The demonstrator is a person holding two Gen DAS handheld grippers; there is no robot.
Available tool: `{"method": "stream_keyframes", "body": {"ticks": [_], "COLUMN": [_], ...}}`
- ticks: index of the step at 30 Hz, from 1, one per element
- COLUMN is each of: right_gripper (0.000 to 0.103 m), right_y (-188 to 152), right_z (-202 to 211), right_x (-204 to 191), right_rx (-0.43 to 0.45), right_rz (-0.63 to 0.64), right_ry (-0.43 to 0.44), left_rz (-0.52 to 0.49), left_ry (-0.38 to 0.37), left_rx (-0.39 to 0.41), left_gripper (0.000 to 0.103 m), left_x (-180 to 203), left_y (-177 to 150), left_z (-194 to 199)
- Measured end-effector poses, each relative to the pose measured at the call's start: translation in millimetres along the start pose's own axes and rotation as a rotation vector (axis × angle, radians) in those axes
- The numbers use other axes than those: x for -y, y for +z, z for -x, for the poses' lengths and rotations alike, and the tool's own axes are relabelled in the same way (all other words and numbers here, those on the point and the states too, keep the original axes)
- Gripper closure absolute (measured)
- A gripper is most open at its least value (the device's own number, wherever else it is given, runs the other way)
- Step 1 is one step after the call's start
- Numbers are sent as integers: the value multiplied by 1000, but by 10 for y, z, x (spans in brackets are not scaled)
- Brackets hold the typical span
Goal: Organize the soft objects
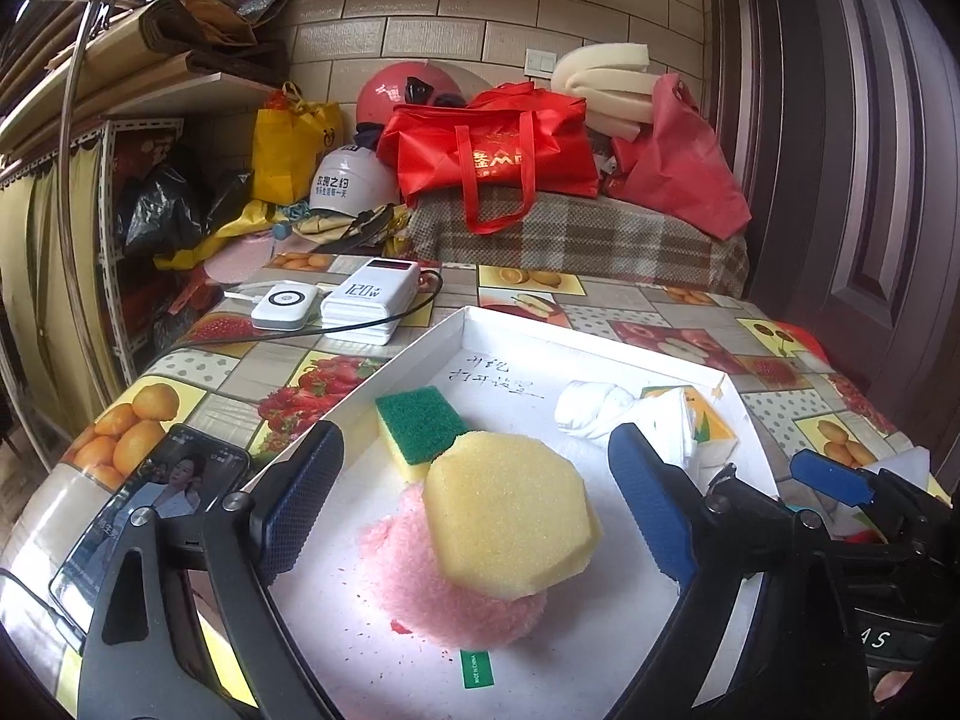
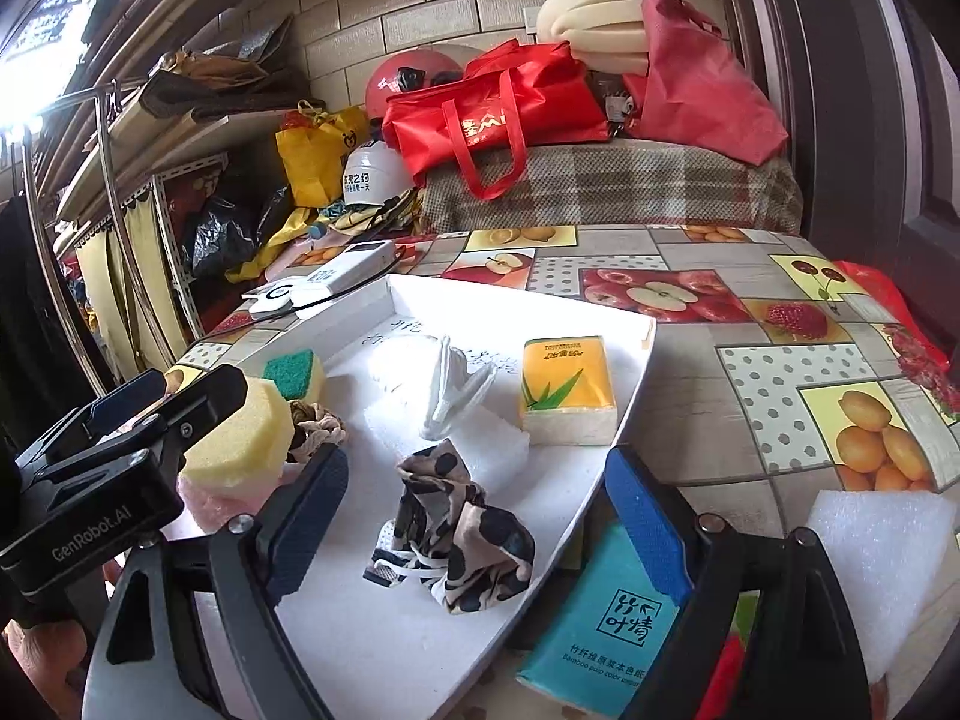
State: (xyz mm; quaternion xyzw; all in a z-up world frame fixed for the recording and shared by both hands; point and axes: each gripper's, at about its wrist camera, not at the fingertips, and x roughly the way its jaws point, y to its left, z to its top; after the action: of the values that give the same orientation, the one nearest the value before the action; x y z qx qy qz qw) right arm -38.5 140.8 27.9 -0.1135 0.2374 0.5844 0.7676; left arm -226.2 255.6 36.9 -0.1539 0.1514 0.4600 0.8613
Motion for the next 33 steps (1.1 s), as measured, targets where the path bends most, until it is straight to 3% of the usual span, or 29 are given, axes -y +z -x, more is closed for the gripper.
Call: {"method": "stream_keyframes", "body": {"ticks": [33], "right_gripper": [15], "right_y": [-25], "right_z": [85], "right_x": [-109], "right_rx": [54], "right_rz": [56], "right_ry": [-20], "left_rz": [3], "left_ry": [-3], "left_rx": [8], "left_gripper": [12], "left_x": [-21], "left_y": [2], "left_z": [17]}}
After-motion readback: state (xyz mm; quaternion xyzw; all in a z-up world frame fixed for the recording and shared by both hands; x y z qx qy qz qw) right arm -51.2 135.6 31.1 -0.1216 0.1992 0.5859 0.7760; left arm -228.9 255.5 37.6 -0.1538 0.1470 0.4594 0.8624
